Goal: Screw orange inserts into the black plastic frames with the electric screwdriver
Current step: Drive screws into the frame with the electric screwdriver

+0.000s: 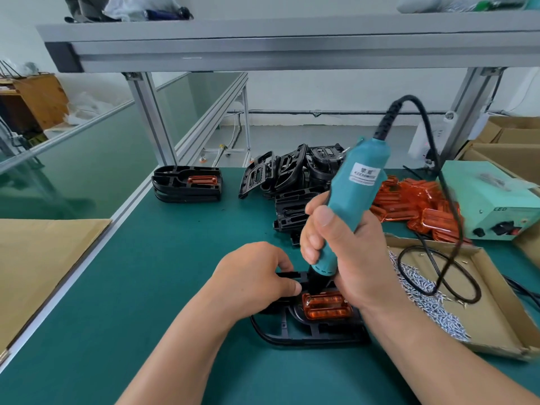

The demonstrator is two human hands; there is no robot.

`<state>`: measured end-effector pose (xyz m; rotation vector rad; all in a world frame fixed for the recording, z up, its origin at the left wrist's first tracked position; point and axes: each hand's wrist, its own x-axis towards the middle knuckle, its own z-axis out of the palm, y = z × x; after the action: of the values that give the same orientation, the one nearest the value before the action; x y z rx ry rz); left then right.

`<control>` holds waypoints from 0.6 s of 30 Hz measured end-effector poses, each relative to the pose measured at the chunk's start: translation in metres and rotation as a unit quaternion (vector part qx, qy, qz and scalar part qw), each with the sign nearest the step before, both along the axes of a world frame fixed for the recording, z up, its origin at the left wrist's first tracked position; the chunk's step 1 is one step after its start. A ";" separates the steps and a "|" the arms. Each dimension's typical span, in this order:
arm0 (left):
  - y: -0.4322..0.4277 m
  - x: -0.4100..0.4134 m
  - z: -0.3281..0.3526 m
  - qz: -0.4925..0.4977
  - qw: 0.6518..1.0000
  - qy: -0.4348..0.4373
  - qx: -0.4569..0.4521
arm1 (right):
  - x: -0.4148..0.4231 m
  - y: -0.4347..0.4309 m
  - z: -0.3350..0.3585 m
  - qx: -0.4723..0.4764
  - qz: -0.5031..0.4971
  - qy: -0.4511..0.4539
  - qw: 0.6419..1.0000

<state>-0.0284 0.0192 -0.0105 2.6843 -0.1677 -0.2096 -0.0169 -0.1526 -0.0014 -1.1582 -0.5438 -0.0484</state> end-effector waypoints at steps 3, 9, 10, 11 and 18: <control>-0.002 0.000 0.002 -0.009 1.000 0.014 -0.002 | -0.007 0.007 0.003 -0.060 0.033 -0.026 0.997; -0.006 -0.002 0.004 -0.051 0.998 0.008 -0.028 | -0.016 0.018 0.005 -0.131 0.070 -0.014 0.989; -0.006 -0.003 0.004 -0.050 0.998 0.007 -0.032 | -0.017 0.018 0.005 -0.131 0.071 -0.012 0.989; -0.006 -0.003 0.004 -0.050 0.998 0.007 -0.034 | -0.016 0.018 0.006 -0.129 0.072 -0.010 0.989; -0.005 -0.002 0.003 -0.042 0.999 -0.007 -0.019 | -0.012 0.015 0.005 -0.102 0.054 -0.008 0.993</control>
<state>-0.0302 0.0141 -0.0078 2.6434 -0.2873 -0.2120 -0.0285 -0.1375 0.0038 -1.3261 -0.6360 0.0935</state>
